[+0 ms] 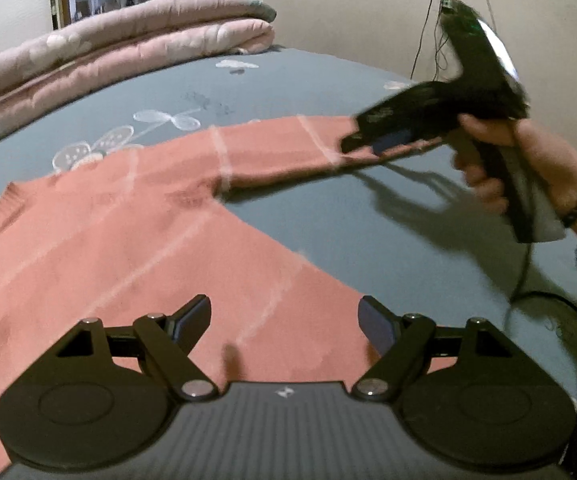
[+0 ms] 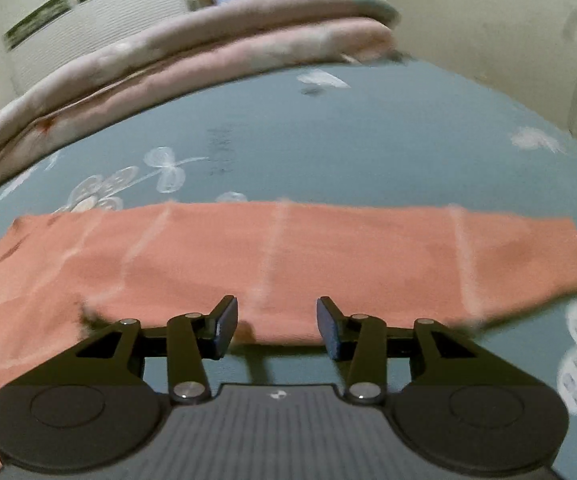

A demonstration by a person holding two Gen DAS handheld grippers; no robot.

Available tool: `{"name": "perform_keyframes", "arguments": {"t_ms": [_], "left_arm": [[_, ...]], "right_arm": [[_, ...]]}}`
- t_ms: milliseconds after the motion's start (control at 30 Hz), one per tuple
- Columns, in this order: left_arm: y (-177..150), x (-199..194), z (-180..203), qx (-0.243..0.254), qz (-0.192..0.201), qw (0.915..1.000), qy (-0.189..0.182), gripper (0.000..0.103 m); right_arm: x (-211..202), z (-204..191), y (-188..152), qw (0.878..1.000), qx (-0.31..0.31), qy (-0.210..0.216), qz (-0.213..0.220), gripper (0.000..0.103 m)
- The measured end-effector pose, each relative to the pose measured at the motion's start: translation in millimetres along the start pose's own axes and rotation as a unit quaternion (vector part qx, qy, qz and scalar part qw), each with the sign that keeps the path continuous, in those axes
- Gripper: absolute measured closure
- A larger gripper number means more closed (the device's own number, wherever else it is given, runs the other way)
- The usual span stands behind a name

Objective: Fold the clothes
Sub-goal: 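Grasp the sleeve cuff with the right tool and tug it outward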

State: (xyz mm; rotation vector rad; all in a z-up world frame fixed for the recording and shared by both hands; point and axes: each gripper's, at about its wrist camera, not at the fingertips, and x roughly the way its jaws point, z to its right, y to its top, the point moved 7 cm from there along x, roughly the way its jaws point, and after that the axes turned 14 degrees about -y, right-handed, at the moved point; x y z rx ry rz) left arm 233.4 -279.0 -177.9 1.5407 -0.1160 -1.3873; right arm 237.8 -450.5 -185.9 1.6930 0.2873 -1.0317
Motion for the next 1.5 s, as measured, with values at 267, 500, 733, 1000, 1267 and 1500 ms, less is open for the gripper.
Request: {"name": "perform_keyframes", "arguments": {"t_ms": [267,500,733,1000,1267,1500], "left_arm": [[18,24,1,0.000,0.009,0.9999,-0.011,0.023],[32,43,16,0.015,0.004,0.9993,-0.034,0.022],[32,50,27,0.036,-0.011,0.9985,-0.039,0.022],[28,45,34,0.038,-0.016,0.9983,-0.042,0.022],[27,33,31,0.027,-0.006,0.9989,-0.038,0.022],[22,28,27,0.025,-0.012,0.9993,-0.024,0.022]], "right_arm": [[6,119,1,0.977,0.210,0.003,-0.028,0.047],[18,147,-5,0.952,0.304,0.036,-0.010,0.047],[29,168,-9,0.927,0.371,0.055,0.014,0.052],[23,164,20,0.941,0.322,0.017,0.107,0.094],[35,165,15,0.944,0.321,-0.046,0.068,0.091],[6,171,24,0.938,0.330,-0.099,0.044,0.076]]}}
